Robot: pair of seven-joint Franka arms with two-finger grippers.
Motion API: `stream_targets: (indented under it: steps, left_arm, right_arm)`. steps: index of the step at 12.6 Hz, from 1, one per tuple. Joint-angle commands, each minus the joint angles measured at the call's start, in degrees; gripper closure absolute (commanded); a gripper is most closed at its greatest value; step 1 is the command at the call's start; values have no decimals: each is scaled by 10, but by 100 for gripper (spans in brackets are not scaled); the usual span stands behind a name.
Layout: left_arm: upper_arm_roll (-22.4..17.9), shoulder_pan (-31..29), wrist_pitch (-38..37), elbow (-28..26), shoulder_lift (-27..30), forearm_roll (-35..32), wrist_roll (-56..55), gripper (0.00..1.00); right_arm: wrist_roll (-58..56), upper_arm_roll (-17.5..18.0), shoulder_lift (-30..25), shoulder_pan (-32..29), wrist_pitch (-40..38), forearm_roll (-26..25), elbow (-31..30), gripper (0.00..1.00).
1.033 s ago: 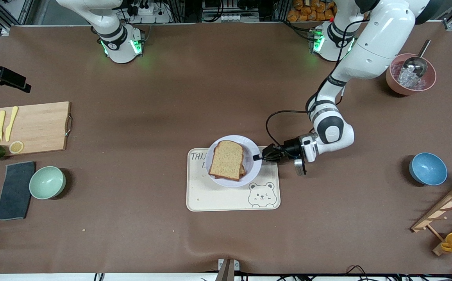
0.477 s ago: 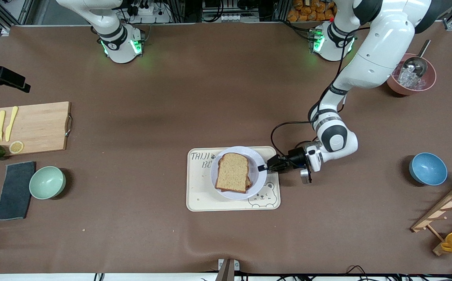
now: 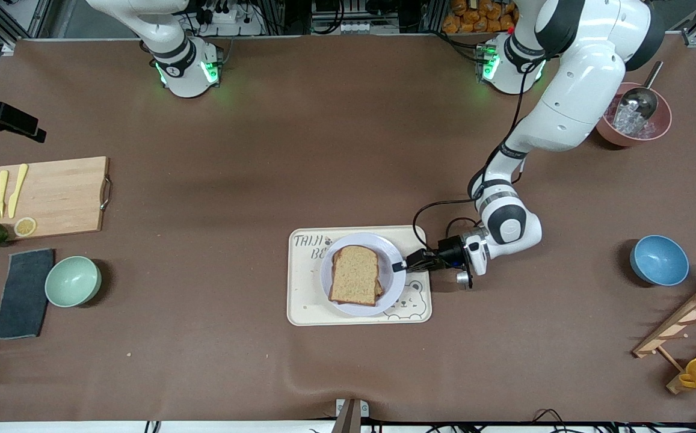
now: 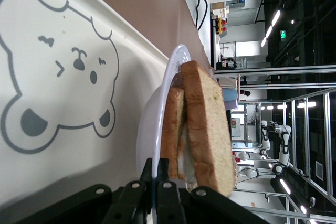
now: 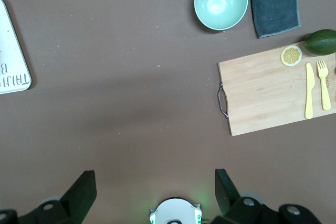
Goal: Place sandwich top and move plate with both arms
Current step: 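Open the left gripper and pull it away from the plate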
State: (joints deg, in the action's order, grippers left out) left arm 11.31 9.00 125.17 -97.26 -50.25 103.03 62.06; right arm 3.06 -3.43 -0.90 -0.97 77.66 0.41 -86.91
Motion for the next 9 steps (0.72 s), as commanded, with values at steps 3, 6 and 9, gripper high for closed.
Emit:
stream_targets:
  steps: [3, 6, 9]
  left_arm:
    - [1, -1, -1, 7, -3, -21, -73, 39]
    - [1, -26, -1, 3, 21, -112, -117, 40]
    - [1, -49, -2, 7, 63, -235, -213, 44]
  right_arm:
    - [0, 4, 5, -8, -8, 6, 12, 0]
    - [0, 4, 6, -8, -8, 6, 12, 0]
    - [-1, 4, 6, -5, -6, 6, 12, 0]
